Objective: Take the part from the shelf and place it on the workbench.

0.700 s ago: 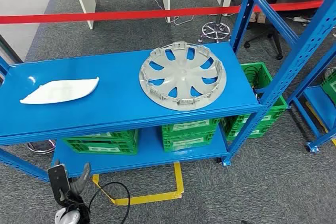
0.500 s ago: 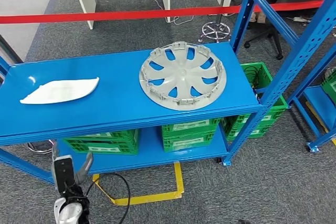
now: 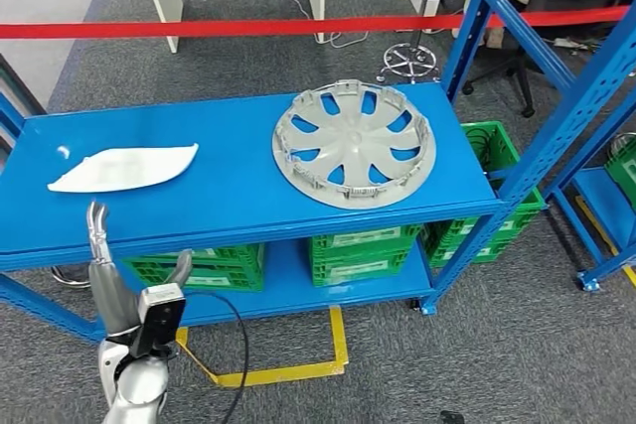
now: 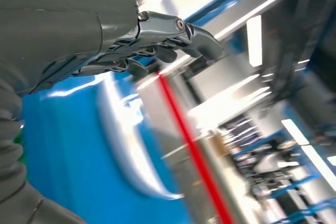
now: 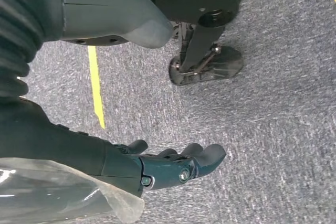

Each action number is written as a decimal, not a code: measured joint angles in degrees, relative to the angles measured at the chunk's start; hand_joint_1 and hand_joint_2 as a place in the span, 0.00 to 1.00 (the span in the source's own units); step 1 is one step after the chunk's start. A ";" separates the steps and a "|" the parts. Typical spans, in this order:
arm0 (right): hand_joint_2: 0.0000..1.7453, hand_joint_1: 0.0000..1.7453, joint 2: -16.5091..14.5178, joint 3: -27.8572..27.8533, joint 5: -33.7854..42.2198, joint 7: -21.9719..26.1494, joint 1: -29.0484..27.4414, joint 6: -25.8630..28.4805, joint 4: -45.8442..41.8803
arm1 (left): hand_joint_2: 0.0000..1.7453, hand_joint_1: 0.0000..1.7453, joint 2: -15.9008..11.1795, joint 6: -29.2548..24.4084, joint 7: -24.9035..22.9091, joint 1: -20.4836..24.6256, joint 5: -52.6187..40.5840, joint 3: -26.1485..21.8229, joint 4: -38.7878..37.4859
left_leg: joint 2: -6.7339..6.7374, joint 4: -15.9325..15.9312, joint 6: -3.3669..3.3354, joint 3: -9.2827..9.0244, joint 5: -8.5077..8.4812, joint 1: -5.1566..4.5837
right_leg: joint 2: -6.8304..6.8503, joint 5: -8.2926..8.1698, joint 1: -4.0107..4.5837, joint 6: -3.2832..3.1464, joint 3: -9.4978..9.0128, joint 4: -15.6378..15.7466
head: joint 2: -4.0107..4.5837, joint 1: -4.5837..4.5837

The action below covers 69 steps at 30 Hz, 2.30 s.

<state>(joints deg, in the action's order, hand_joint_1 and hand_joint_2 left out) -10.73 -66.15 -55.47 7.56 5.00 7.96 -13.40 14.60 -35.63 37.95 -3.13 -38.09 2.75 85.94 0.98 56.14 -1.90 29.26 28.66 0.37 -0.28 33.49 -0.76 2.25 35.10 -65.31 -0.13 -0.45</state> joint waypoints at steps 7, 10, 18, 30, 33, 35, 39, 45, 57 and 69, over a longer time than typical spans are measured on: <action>1.00 0.00 -0.14 -1.02 -2.44 1.04 0.08 0.64 0.29 | 0.50 0.00 -0.04 -3.73 1.48 -0.76 -9.98 3.44 5.47 | 0.18 0.98 1.65 -0.50 1.34 0.62 | 0.77 -5.36 -1.00 1.46 -0.12 3.46 | 0.00 -0.28; 0.50 0.00 -0.37 -1.29 -2.63 1.21 0.34 0.77 0.59 | 0.00 0.00 -0.24 -4.28 1.23 -0.80 -10.31 4.41 6.72 | 0.25 1.68 2.58 -0.23 1.77 0.39 | 0.63 -4.99 -0.74 0.21 -1.58 6.14 | -0.01 -0.31; 0.00 0.00 -0.38 -2.30 -2.24 1.10 0.74 0.61 0.68 | 0.00 0.00 -1.22 -4.28 -3.64 -0.61 -8.82 8.12 7.62 | -0.25 18.71 2.95 8.66 8.35 0.56 | -0.02 -4.38 -0.25 -2.05 -2.04 6.03 | 0.00 0.61; 0.00 0.00 -0.57 -2.44 -2.68 -0.65 0.91 -0.67 0.94 | 0.00 0.00 -1.54 -4.44 -4.94 0.22 -13.20 11.38 6.52 | -0.67 1.91 0.34 3.52 -1.14 -0.05 | -0.32 -0.97 0.45 -0.33 0.55 1.22 | 0.00 0.42; 0.00 0.00 -0.57 -2.44 -2.82 -0.83 0.82 -0.90 0.97 | 0.00 0.00 -1.47 -4.46 -3.83 0.08 -13.57 11.29 6.53 | -0.52 1.88 0.18 3.49 -1.10 -0.14 | -0.20 2.61 0.39 0.05 5.10 -8.21 | 0.00 0.34; 0.00 0.00 -0.57 -2.44 -2.93 -0.86 0.76 -1.02 0.99 | 0.00 0.00 -1.45 -4.46 -3.37 0.04 -13.92 11.23 6.53 | -0.52 1.91 0.19 3.35 -1.02 -0.15 | -0.16 0.40 0.32 0.12 4.51 -6.72 | 0.00 0.31; 0.00 0.00 -0.57 -2.43 -3.21 -0.97 1.03 -1.30 1.02 | 0.00 0.00 -1.42 -4.46 -2.67 0.04 -14.95 11.02 6.71 | -0.52 2.26 0.92 3.24 -0.66 -0.50 | 0.30 -4.78 0.34 -0.47 -1.89 5.99 | 0.00 0.39; 0.00 0.00 -0.70 -1.83 -6.09 -1.86 0.93 -2.48 1.12 | 0.00 0.00 -1.32 -4.50 -0.94 -1.02 -16.03 9.26 7.95 | -0.64 7.25 2.46 5.21 2.57 -0.38 | 0.11 -4.78 0.02 -2.22 -2.82 7.21 | 0.00 0.81; 0.00 0.00 -0.87 2.00 -10.92 -1.81 1.52 -2.71 1.21 | 0.00 0.00 -0.56 -4.52 1.75 -6.79 -13.96 4.46 11.56 | -0.95 2.20 1.27 3.57 -1.08 -0.61 | -0.20 -4.19 0.29 -1.26 -3.10 7.20 | 0.00 0.92; 0.00 0.00 -0.94 3.96 -12.26 -3.94 1.37 -2.70 1.28 | 0.00 0.00 -0.17 -4.51 1.87 -6.84 -14.00 3.50 11.84 | -0.88 2.12 1.00 2.98 -0.64 -0.39 | 0.37 -4.67 0.06 -0.13 -1.58 5.33 | 0.00 0.49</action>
<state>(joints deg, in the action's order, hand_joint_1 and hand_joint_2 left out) -11.67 -62.19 -67.73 3.61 6.36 5.26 -12.12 14.43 -40.14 39.82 -9.97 -52.09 6.25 97.78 0.10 58.26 -0.90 32.24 28.02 -0.02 0.09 28.82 -0.70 2.12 33.52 -59.98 -0.13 0.04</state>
